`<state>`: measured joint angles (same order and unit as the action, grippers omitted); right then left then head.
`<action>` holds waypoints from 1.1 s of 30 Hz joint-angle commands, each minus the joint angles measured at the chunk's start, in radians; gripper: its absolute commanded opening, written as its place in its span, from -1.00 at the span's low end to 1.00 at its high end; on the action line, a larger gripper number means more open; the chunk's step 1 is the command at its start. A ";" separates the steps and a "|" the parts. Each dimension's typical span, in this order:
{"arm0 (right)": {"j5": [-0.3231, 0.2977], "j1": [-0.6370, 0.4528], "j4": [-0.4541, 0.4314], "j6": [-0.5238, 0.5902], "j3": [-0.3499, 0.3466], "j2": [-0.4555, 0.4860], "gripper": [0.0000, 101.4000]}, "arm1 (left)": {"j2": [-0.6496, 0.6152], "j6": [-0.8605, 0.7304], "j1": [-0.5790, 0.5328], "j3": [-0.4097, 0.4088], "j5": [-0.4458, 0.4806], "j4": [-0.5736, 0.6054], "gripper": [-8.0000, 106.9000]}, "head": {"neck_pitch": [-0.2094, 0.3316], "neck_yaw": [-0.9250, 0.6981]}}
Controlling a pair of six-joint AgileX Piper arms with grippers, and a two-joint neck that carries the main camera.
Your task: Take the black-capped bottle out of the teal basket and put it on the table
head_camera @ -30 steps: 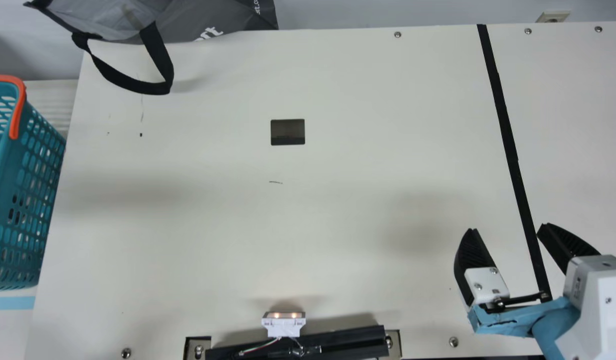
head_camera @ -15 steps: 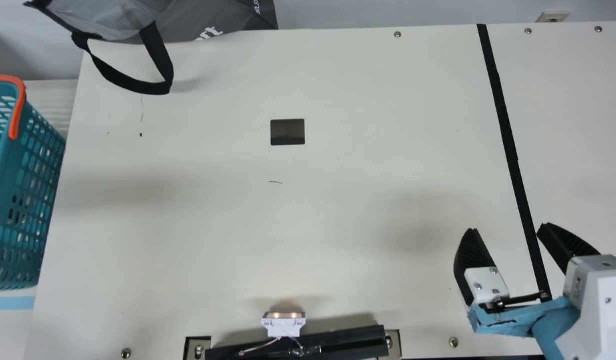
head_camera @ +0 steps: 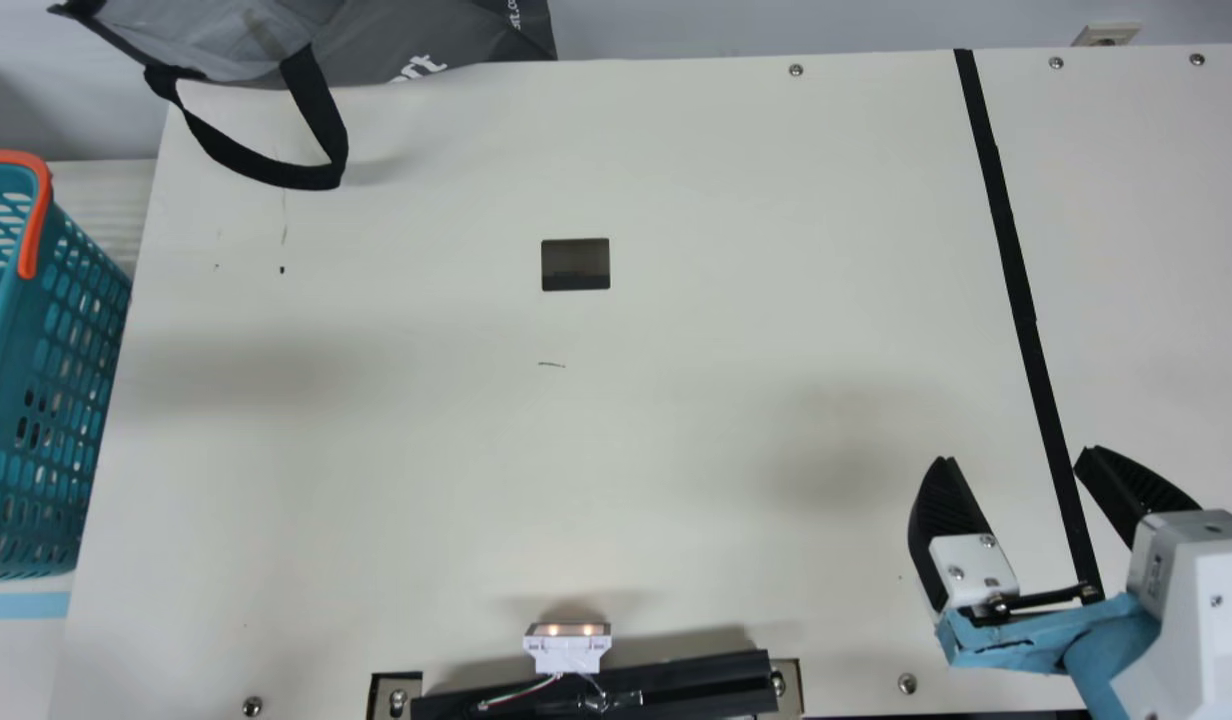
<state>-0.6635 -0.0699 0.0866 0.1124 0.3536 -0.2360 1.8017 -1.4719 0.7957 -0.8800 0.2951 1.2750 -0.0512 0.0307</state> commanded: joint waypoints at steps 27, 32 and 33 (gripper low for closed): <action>-0.001 0.000 0.000 0.000 0.000 0.000 0.79 | 0.026 -0.027 -0.019 -0.019 -0.005 0.021 -0.15 | 0.004 -0.003; -0.001 0.000 0.000 0.000 0.000 0.000 0.79 | 0.023 -0.002 -0.014 -0.014 -0.004 -0.009 -0.12 | 0.004 -0.003; -0.001 0.000 0.000 0.000 0.000 0.000 0.79 | 0.021 0.003 -0.013 -0.013 -0.004 -0.015 -0.12 | 0.004 -0.003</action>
<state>-0.6646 -0.0699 0.0866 0.1124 0.3536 -0.2360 1.8244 -1.4723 0.7825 -0.8942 0.2909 1.2674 -0.0512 0.0358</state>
